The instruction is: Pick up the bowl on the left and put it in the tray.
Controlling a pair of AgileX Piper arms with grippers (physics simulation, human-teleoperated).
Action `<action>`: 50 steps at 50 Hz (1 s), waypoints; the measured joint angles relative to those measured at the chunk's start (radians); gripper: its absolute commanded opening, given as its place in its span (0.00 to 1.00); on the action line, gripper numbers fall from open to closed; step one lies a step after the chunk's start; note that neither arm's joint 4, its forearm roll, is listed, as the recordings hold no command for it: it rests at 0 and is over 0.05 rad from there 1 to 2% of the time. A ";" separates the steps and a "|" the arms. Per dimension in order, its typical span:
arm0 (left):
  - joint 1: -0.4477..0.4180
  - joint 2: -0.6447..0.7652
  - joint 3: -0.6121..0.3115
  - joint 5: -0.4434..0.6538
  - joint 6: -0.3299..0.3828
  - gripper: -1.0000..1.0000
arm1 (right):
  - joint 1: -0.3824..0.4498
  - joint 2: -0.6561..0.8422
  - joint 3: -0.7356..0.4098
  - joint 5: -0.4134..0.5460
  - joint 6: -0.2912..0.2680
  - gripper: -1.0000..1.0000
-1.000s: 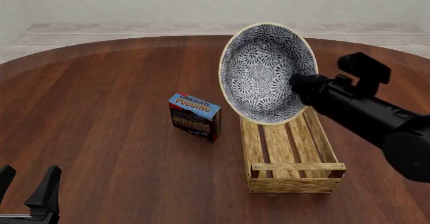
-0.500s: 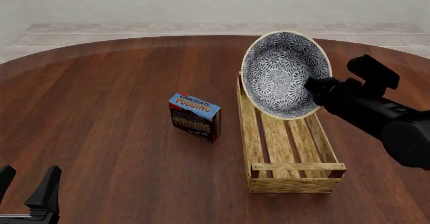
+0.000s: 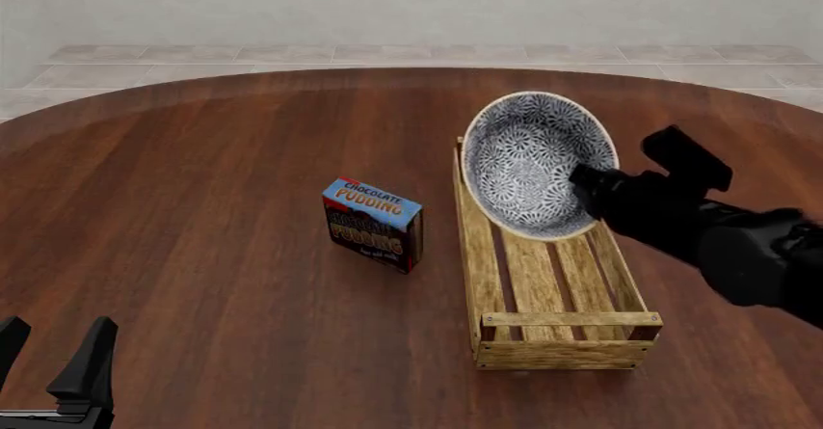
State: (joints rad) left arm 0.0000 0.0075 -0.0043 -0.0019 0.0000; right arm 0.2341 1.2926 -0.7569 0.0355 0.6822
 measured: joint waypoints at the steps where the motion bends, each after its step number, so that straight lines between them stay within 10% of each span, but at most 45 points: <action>1: 0.000 0.000 0.000 0.000 0.000 1.00 | 0.002 0.004 0.000 0.001 0.004 0.00; 50: 0.000 0.000 0.000 0.000 0.000 1.00 | -0.024 0.135 0.031 -0.048 0.122 0.00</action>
State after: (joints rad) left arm 0.0000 0.0075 -0.0043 -0.0019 0.0000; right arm 0.2096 1.4276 -0.7258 -0.0128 0.8039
